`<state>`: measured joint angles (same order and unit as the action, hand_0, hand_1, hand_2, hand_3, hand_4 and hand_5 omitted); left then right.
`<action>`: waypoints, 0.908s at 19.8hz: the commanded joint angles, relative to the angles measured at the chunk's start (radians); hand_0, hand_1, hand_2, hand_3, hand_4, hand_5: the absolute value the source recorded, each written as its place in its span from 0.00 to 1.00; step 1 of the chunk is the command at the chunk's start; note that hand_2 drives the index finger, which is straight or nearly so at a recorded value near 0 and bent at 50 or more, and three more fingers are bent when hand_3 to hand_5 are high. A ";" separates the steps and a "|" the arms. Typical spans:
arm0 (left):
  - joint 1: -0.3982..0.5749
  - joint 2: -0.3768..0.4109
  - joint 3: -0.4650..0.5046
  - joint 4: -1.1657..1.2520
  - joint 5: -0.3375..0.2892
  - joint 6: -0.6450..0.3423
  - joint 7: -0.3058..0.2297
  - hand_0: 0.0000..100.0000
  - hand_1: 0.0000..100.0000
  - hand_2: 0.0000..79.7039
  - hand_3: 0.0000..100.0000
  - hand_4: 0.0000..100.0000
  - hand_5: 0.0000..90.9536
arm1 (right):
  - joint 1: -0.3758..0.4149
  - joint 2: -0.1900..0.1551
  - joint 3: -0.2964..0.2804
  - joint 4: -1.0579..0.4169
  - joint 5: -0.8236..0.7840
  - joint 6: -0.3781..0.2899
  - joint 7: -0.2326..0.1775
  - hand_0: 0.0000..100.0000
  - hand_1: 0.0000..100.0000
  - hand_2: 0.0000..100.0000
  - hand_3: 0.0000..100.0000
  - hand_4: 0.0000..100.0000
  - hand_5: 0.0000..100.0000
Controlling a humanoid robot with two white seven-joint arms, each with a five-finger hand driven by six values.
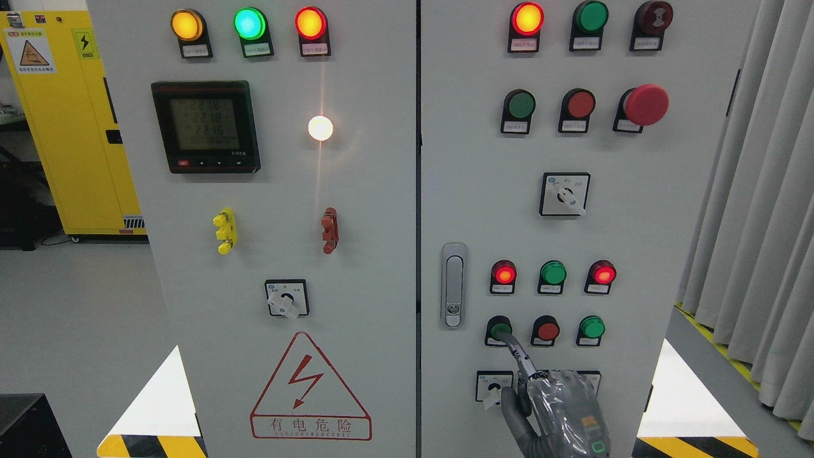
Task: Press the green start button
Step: 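Withdraw the right hand downward away from the button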
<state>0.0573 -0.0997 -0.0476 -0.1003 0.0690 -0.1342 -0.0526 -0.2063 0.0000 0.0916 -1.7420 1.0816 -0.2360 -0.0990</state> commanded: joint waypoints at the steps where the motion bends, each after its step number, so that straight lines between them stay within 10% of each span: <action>1: -0.001 0.000 0.000 -0.001 0.000 0.001 0.000 0.12 0.56 0.00 0.00 0.00 0.00 | 0.018 -0.014 0.017 -0.054 -0.003 -0.011 -0.022 0.85 0.97 0.00 0.93 1.00 1.00; 8: -0.001 0.000 0.000 0.001 0.000 0.001 0.000 0.12 0.56 0.00 0.00 0.00 0.00 | 0.082 -0.011 0.068 -0.091 -0.246 -0.081 -0.061 0.91 0.97 0.00 0.89 0.98 1.00; 18: 0.000 0.000 0.000 0.001 0.000 0.001 0.000 0.12 0.56 0.00 0.00 0.00 0.00 | 0.168 -0.017 0.112 -0.186 -0.845 -0.082 -0.002 0.84 0.77 0.00 0.24 0.29 0.25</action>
<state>0.0569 -0.0997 -0.0476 -0.1003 0.0690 -0.1342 -0.0526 -0.0817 0.0000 0.1570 -1.8440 0.5164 -0.3181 -0.1259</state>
